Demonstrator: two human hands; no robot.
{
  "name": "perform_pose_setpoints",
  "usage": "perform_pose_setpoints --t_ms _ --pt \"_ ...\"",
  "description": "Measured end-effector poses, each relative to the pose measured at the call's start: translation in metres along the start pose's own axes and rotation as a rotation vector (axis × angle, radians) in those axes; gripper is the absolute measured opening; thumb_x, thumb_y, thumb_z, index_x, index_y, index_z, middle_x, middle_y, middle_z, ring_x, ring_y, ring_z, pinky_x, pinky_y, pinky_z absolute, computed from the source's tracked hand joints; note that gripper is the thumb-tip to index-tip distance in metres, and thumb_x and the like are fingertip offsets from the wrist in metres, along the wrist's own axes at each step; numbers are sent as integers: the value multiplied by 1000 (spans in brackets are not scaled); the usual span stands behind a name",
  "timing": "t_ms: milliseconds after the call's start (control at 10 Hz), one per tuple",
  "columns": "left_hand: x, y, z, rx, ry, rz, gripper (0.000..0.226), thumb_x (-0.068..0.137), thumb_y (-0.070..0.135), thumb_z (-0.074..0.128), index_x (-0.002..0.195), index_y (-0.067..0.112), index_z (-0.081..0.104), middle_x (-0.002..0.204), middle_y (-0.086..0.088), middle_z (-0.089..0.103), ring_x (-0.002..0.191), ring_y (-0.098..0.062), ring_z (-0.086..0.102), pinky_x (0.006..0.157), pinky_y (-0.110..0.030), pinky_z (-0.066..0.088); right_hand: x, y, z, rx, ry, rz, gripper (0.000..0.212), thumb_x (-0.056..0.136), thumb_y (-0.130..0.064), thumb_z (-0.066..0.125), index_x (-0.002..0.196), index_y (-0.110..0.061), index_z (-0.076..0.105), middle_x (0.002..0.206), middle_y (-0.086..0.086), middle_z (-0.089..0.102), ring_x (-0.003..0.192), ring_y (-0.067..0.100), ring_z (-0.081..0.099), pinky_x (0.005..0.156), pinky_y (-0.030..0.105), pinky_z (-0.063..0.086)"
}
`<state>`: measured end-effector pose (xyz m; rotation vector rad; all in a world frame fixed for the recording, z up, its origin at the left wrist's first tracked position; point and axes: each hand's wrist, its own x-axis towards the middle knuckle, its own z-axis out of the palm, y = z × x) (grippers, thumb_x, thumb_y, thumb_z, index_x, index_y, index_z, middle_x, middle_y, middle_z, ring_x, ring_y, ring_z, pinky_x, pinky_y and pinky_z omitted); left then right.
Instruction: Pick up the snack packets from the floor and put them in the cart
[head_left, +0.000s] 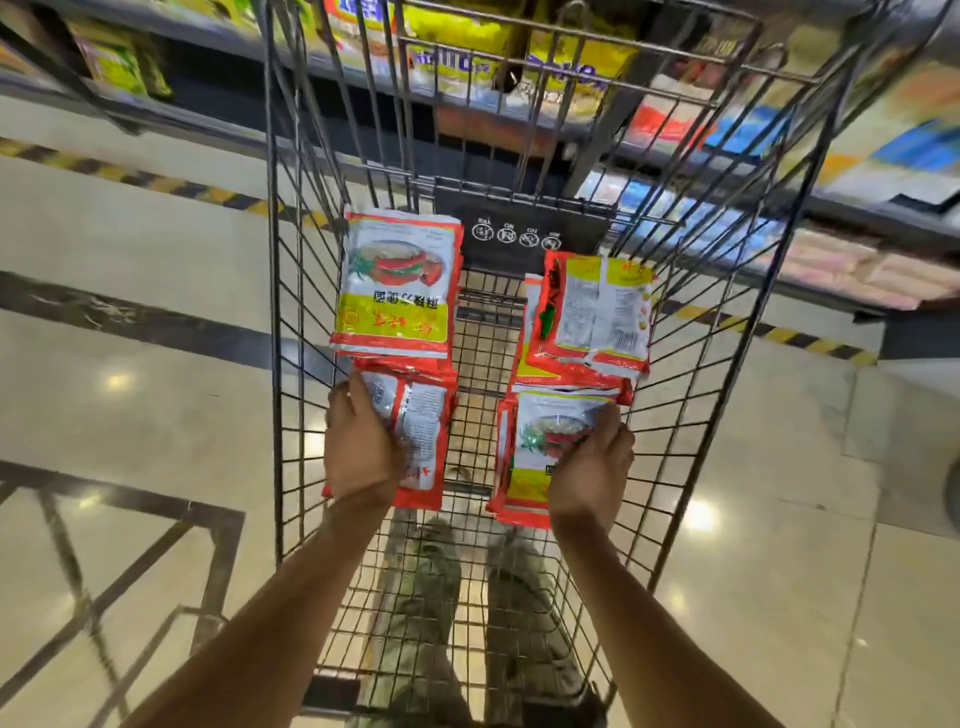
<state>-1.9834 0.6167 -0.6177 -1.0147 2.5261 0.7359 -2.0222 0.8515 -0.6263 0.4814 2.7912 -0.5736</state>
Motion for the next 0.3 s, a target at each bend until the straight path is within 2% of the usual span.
perform_pose_setpoints --t_ms 100,200,300 --pt "-3 2 -13 193 -11 153 74 83 21 68 149 6 38 144 -23 45 134 -42 44 107 -57 47 -6 -1 -9 -64 20 -116 62 91 -7 60 149 -10 38 140 19 45 128 38 45 98 52 51" --pt "-6 3 -35 301 -53 413 69 90 47 46 148 10 44 149 -17 46 137 -38 40 114 -54 38 -10 4 -23 -3 -37 -232 67 87 -1 63 149 -7 39 145 19 41 130 39 43 100 55 51" --pt "-13 7 -63 431 -95 542 67 95 53 42 155 23 35 160 -8 37 147 -35 31 118 -54 31 -18 -1 -44 -3 -50 -298 69 83 -9 72 146 -5 45 140 21 47 126 40 47 93 54 54"
